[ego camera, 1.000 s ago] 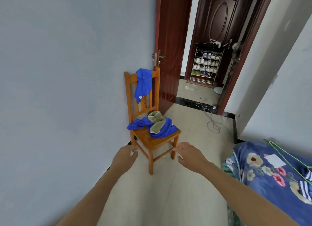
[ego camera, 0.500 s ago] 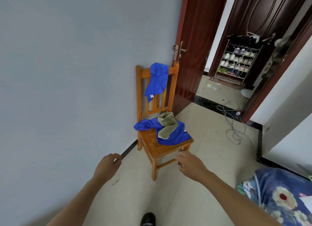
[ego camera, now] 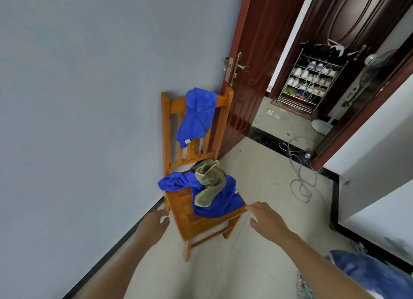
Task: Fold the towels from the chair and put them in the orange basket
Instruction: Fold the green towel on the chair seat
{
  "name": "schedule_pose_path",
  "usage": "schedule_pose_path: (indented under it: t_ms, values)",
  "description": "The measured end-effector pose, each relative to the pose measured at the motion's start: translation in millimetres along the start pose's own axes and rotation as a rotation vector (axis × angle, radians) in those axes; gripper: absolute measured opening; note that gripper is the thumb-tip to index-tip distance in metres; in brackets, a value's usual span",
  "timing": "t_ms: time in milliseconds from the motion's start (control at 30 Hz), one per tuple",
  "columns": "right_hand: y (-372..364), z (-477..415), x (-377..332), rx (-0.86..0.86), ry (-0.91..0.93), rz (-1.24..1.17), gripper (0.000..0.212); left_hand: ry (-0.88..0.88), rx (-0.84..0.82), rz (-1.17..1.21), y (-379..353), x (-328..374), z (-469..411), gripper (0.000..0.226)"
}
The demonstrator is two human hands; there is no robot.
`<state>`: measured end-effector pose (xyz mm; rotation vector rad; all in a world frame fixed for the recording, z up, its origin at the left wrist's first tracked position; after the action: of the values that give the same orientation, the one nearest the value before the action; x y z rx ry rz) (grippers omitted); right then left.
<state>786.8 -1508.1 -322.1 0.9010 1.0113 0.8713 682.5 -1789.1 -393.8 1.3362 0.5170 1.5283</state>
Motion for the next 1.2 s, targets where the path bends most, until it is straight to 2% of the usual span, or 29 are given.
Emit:
schedule_pose_path:
  t_ms: [267, 367, 500, 700, 833, 1000, 1200]
  values:
    - [12.9, -46.5, 73.1, -0.038, -0.010, -0.066, 0.042, -0.031, -0.076, -0.050, -43.0, 65.9, -47.2, 0.028]
    - [28.1, -73.8, 105.8, -0.034, 0.007, -0.051, 0.038, 0.012, -0.052, -0.059, -52.5, 89.1, -65.7, 0.029]
    - [46.9, -108.8, 148.5, -0.032, 0.053, -0.061, 0.042, 0.088, -0.033, -0.028, -71.9, 120.6, -86.6, 0.029]
    - [35.2, -143.1, 200.9, -0.153, 0.108, -0.054, 0.042, 0.250, -0.050, 0.063, -120.8, 157.4, -94.7, 0.030]
    - [13.9, -161.6, 203.6, -0.236, 0.139, -0.051, 0.036, 0.358, -0.061, 0.097, -143.0, 156.5, -76.7, 0.031]
    - [-16.9, -190.8, 181.6, -0.337, 0.191, -0.080, 0.024, 0.517, -0.043, 0.109, -140.1, 116.9, -67.2, 0.025]
    - [-42.9, -232.1, 149.2, -0.409, 0.243, -0.103, 0.034, 0.623, -0.026, 0.130, -133.6, 84.1, -100.5, 0.022]
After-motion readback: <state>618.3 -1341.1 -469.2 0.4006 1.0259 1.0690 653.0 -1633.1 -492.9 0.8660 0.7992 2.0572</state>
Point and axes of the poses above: each hand's wrist, its own z-axis away from the middle knuckle, its own y-axis out of the back of the hand, x = y × z, the point moved 9 cm from there along -z, towards the middle knuckle, and after that the axes turned 12 degrees about -z, right-handed, at the moved point
